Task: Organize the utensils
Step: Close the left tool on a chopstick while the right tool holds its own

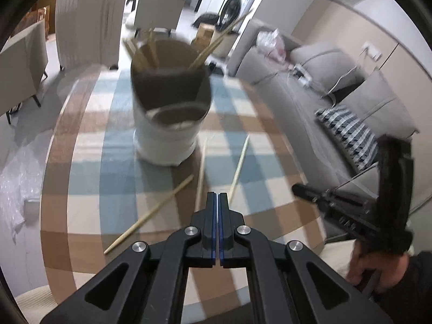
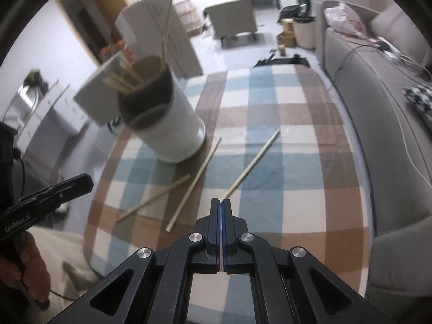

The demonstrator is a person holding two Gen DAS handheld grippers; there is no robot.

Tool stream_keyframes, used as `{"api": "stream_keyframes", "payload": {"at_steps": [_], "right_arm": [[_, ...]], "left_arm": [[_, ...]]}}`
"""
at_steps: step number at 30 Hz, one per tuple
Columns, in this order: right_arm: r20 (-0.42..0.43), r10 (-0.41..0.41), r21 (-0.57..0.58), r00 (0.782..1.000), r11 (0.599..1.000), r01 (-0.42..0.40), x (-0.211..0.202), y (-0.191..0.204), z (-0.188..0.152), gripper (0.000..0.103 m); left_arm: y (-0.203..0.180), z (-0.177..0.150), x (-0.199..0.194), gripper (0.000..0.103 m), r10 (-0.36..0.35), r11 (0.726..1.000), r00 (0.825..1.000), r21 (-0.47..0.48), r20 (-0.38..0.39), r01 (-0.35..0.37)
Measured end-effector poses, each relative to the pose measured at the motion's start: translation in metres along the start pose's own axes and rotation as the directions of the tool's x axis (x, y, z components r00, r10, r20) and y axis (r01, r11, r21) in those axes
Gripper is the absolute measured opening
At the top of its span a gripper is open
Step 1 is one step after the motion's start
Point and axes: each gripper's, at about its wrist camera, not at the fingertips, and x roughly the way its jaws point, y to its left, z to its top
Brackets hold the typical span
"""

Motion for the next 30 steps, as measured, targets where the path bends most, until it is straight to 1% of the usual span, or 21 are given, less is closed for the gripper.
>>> {"api": "stream_keyframes", "payload": {"at_steps": [1,2,3,4,5,6,7,8,9,11,13,15,16,18,20,23,25,26,27,29,30], "right_arm": [[-0.023,-0.005,-0.021,1.000,1.000,0.005,0.005,0.000,0.002,0.003],[-0.036,-0.005,-0.037,0.999,0.999,0.004,0.007,0.001,0.004,0.003],[-0.042,0.000,-0.049,0.999,0.999,-0.002,0.008,0.001,0.006,0.003],[-0.046,0.005,-0.058,0.999,0.998,-0.008,0.009,0.000,0.009,0.003],[-0.048,0.008,-0.059,0.999,0.998,-0.010,0.009,-0.002,0.010,0.003],[-0.049,0.013,-0.056,0.999,0.998,-0.015,0.010,-0.004,0.012,0.003],[-0.047,0.020,-0.050,0.999,0.998,-0.022,0.010,-0.006,0.013,0.003],[-0.046,0.024,-0.042,0.999,0.999,-0.026,0.010,-0.008,0.014,0.007],[-0.044,0.027,-0.032,0.999,0.999,-0.029,0.012,-0.011,0.015,0.011],[-0.044,0.038,-0.011,0.998,0.999,-0.039,0.017,-0.016,0.015,0.017],[-0.051,0.042,0.008,0.998,0.999,-0.042,0.022,-0.021,0.016,0.017],[-0.049,0.054,0.034,0.997,0.998,-0.052,0.023,-0.027,0.018,0.017],[-0.046,0.061,0.046,0.997,0.997,-0.058,0.023,-0.029,0.019,0.017],[-0.031,0.073,0.073,0.997,0.995,-0.070,0.021,-0.035,0.023,0.017],[-0.017,0.083,0.079,0.996,0.994,-0.081,0.019,-0.037,0.026,0.017],[-0.001,0.092,0.084,0.996,0.992,-0.092,0.017,-0.040,0.030,0.017],[0.001,0.099,0.102,0.995,0.990,-0.098,0.017,-0.043,0.030,0.017],[0.001,0.103,0.115,0.995,0.988,-0.103,0.017,-0.045,0.030,0.017],[0.001,0.107,0.129,0.994,0.986,-0.106,0.017,-0.048,0.030,0.017],[0.006,0.112,0.143,0.994,0.983,-0.111,0.015,-0.051,0.031,0.017],[0.010,0.113,0.146,0.993,0.983,-0.114,0.014,-0.052,0.031,0.017]], "left_arm": [[0.002,0.000,0.008,0.000,0.021,1.000,0.999,0.012,-0.027,-0.021],[0.005,-0.001,0.020,0.006,0.051,0.998,0.997,0.032,-0.066,-0.049],[0.007,-0.002,0.027,0.019,0.071,0.997,0.993,0.044,-0.091,-0.068],[0.011,-0.003,0.037,0.024,0.095,0.994,0.989,0.062,-0.113,-0.088],[0.013,-0.004,0.048,0.036,0.120,0.990,0.984,0.088,-0.130,-0.109],[0.015,-0.004,0.057,0.044,0.145,0.985,0.980,0.113,-0.139,-0.130],[0.016,-0.004,0.066,0.047,0.173,0.979,0.974,0.137,-0.145,-0.153],[0.017,-0.003,0.074,0.048,0.197,0.972,0.967,0.159,-0.159,-0.171],[0.018,-0.001,0.085,0.048,0.206,0.968,0.962,0.185,-0.181,-0.173],[0.016,0.003,0.097,0.048,0.230,0.955,0.956,0.230,-0.182,-0.186],[0.013,0.007,0.115,0.048,0.253,0.940,0.946,0.281,-0.202,-0.191],[0.013,0.010,0.129,0.048,0.275,0.931,0.934,0.307,-0.228,-0.200],[0.014,0.010,0.133,0.048,0.277,0.930,0.932,0.311,-0.235,-0.198],[0.016,0.010,0.142,0.048,0.304,0.920,0.917,0.330,-0.257,-0.212],[0.016,0.011,0.144,0.049,0.295,0.922,0.919,0.330,-0.261,-0.202],[0.013,0.015,0.147,0.048,0.291,0.921,0.914,0.341,-0.282,-0.188],[0.009,0.015,0.149,0.045,0.276,0.922,0.914,0.351,-0.297,-0.164],[0.006,0.015,0.149,0.038,0.272,0.921,0.913,0.356,-0.304,-0.156],[0.002,0.015,0.149,0.027,0.264,0.919,0.912,0.368,-0.314,-0.139],[-0.006,0.013,0.149,0.014,0.259,0.912,0.908,0.393,-0.330,-0.117],[-0.009,0.012,0.150,0.011,0.259,0.909,0.905,0.402,-0.337,-0.111]]}}
